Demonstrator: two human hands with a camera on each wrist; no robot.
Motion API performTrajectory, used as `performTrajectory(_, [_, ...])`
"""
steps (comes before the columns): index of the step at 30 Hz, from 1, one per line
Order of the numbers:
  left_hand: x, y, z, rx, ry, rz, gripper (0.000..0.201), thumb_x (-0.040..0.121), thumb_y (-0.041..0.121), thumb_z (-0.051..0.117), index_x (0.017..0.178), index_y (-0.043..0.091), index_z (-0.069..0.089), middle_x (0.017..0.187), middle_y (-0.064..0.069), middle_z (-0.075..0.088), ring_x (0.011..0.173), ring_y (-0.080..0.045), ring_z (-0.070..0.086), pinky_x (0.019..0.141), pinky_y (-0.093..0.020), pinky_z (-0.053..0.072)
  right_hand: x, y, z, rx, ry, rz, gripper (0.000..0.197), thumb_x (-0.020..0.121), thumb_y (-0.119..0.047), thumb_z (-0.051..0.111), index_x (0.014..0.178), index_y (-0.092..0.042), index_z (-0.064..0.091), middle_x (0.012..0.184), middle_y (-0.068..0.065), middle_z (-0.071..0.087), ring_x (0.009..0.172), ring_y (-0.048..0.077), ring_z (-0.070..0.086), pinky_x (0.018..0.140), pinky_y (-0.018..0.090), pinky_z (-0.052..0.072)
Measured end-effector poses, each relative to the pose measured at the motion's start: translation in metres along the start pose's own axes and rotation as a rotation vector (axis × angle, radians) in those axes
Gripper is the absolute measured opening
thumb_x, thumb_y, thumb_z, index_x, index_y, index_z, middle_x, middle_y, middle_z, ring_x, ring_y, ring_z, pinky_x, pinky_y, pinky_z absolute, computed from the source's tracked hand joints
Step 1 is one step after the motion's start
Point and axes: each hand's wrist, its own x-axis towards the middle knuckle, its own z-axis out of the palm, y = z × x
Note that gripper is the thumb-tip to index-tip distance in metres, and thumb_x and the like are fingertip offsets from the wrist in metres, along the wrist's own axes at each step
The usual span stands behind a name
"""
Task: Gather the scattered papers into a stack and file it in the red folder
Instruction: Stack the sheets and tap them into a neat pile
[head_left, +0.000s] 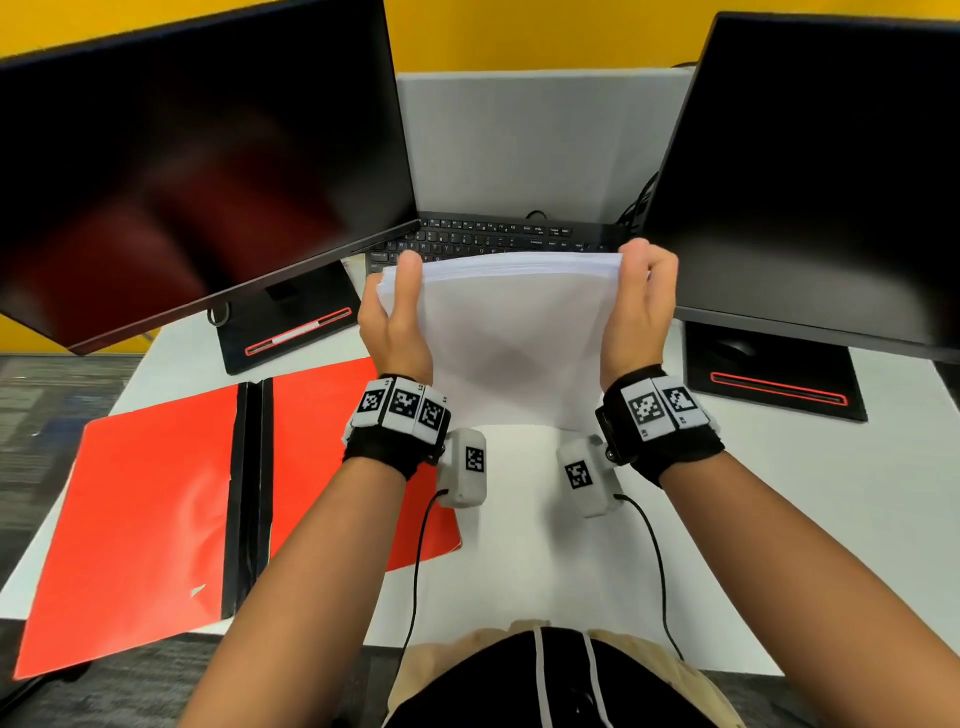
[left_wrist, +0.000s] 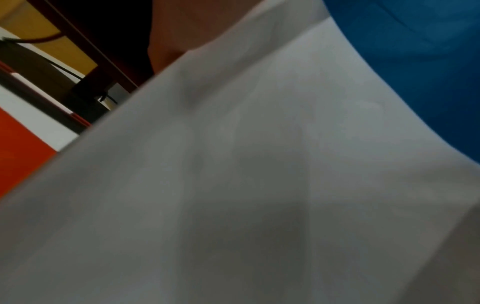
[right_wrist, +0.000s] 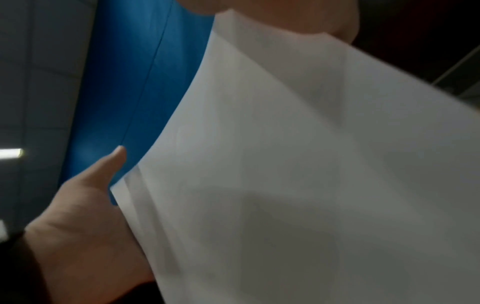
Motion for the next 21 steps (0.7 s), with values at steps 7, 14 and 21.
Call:
performTrajectory(7, [-0.006,-0.040,-0.031,0.048,-0.253,0.045,0.059,0.070,0.028,0.073,0.125,0.028,0.052,0.129,-0.004,0.058,0.121,-0.022,0.057,0.106,-0.042,0.044,-0.008,0.032,-0.026,-0.039,-0.320,-0.037,0.073,0.065,-0.012,0.053,0.132,-0.002,0.027,0.123,0.010,0.045,0.110,0.020,0.049,0.096,0.033,0.043])
performTrajectory(14, [-0.012,-0.064,-0.038,0.099,-0.167,-0.128,0.059,0.057,-0.001,0.040,0.112,0.013,0.050,0.080,0.003,0.057,0.059,0.003,0.058,0.052,-0.012,0.047,-0.019,0.059,-0.029,-0.199,-0.252,0.159,0.063,0.077,0.020,0.033,0.136,-0.002,0.027,0.115,-0.004,0.050,0.106,0.014,0.051,0.081,0.001,0.043])
performTrajectory(21, [-0.010,-0.060,-0.029,0.081,-0.119,-0.194,0.052,0.056,0.000,0.041,0.100,0.023,0.056,0.083,0.004,0.061,0.075,-0.011,0.059,0.066,-0.023,0.050,-0.015,0.058,-0.029,-0.151,-0.277,0.180,0.056,0.084,0.018,0.035,0.135,-0.006,0.029,0.117,-0.003,0.051,0.106,0.004,0.052,0.088,0.005,0.040])
